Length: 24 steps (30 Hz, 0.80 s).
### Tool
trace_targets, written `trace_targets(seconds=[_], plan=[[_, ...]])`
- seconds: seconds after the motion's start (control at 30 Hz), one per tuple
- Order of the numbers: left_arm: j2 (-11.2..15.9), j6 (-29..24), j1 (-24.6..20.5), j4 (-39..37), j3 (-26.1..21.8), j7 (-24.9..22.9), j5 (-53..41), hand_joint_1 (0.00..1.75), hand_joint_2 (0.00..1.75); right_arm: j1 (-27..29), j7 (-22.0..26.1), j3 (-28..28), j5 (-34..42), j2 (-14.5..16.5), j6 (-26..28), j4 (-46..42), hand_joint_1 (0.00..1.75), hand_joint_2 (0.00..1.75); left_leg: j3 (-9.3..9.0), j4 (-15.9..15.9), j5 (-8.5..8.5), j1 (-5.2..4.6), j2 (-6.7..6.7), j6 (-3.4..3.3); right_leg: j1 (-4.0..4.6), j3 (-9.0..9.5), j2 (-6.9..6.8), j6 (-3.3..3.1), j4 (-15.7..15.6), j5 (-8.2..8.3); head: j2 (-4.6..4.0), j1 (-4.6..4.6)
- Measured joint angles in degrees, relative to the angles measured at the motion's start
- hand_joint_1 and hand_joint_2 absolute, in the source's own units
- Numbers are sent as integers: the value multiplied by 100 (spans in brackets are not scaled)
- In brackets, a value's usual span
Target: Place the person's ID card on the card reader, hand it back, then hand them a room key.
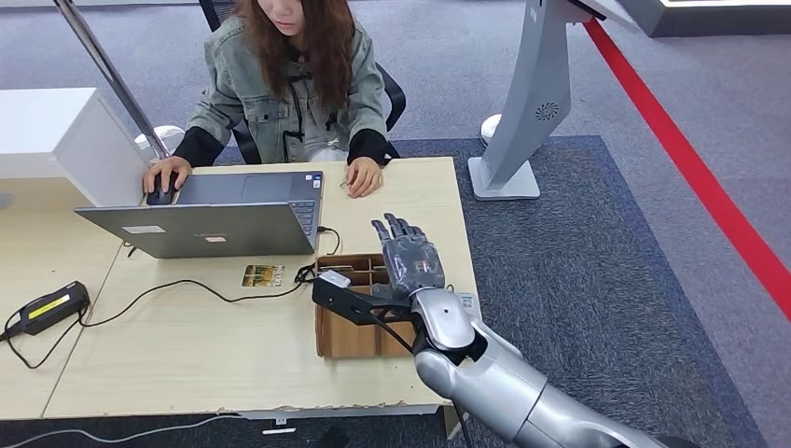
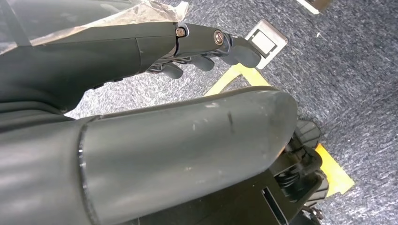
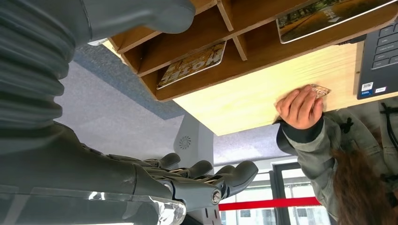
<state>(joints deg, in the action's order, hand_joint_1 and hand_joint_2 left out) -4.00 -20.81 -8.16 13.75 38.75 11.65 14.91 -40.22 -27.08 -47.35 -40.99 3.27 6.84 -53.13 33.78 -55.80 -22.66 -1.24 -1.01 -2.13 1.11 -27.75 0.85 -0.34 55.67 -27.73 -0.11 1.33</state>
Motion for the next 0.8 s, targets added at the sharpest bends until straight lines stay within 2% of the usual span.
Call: trace_targets(seconds=[0.63, 0.8], plan=[[38, 26, 31, 0, -75, 0, -16, 0, 0, -7, -85, 1, -10, -21, -10, 88, 32, 175, 0, 0, 0, 0, 0, 0, 0, -1, 0, 0, 0, 0, 0, 0], [38, 14, 46, 0, -112, 0, -25, 0, 0, -7, -96, 1, -19, -20, -10, 108, 47, 175, 0, 0, 0, 1, 0, 0, 0, -1, 0, 0, 0, 0, 0, 0]])
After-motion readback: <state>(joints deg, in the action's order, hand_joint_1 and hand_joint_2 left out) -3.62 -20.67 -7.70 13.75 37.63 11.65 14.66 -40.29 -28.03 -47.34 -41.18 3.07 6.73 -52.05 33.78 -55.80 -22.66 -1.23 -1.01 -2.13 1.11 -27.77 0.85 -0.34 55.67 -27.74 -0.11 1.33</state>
